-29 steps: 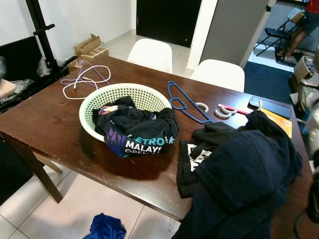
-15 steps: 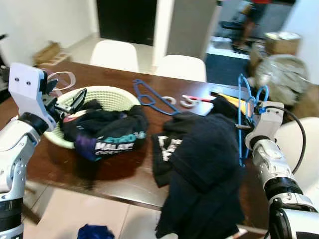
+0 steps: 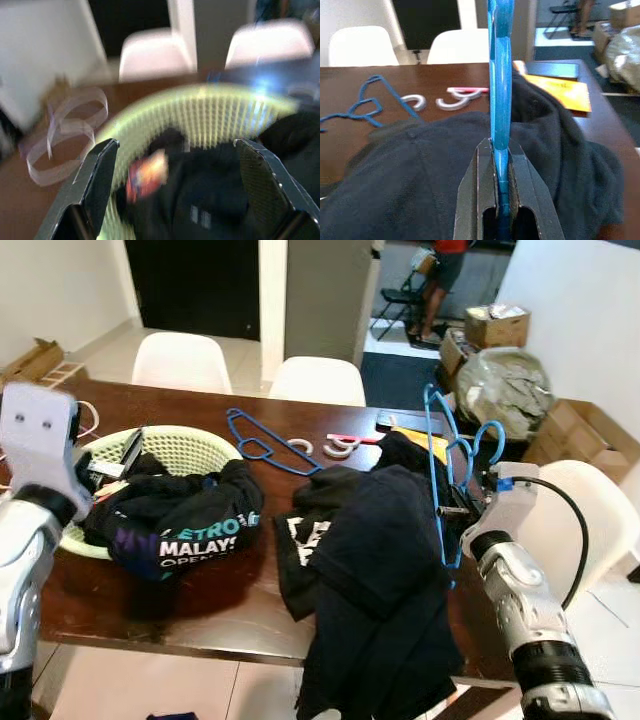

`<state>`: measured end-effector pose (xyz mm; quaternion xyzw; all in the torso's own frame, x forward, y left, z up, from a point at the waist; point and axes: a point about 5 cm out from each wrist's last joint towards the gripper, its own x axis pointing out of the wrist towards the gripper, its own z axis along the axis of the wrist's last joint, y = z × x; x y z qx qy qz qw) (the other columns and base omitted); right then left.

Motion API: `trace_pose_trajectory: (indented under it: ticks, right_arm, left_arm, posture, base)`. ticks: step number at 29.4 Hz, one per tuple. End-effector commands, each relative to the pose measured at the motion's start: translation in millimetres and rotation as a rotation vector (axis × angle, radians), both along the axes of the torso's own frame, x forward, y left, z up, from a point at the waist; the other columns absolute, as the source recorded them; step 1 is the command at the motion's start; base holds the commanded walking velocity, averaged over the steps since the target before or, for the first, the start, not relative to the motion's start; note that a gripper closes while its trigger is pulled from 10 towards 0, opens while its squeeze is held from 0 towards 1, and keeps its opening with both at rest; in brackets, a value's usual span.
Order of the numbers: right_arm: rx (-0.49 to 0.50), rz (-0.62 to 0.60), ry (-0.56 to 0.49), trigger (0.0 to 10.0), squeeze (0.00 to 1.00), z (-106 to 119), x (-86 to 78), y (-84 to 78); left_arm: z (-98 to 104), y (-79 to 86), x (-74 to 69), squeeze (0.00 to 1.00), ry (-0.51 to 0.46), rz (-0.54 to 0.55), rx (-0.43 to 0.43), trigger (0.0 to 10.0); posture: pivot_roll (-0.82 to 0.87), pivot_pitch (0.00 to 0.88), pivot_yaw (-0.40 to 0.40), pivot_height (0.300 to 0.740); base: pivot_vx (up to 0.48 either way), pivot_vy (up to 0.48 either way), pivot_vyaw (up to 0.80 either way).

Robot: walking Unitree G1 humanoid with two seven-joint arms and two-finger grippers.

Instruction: Hang hanger

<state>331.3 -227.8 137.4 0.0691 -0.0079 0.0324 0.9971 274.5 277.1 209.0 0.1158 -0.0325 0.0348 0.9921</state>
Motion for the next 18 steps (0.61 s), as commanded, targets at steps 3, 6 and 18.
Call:
trace_pose_trajectory:
  ticks: [3,6,18]
  right_arm:
    - [0.017,0.052,-0.006,10.0,0.00,3,-2.9,8.8]
    - [0.010,0.064,-0.001,10.0,0.00,3,-5.3,10.6]
    - [0.003,0.094,0.038,10.0,0.00,2,-36.1,4.4]
  left_arm:
    - [-28,-11.3,3.5,0.00,0.136,-0.093,-0.029,10.0]
    - [-30,-17.2,5.8,0.00,0.140,-0.152,-0.040,10.0]
    - [3,16.4,42.8,0.00,0.056,-0.104,0.073,10.0]
  posture:
    - [0.09,0.031,-0.094,0.740]
    - [0.09,0.031,-0.094,0.740]
    - [0.01,0.059,-0.098,0.740]
  base:
    - [0.000,0.000,0.00]
    - [0.000,0.000,0.00]
    - [0.000,0.000,0.00]
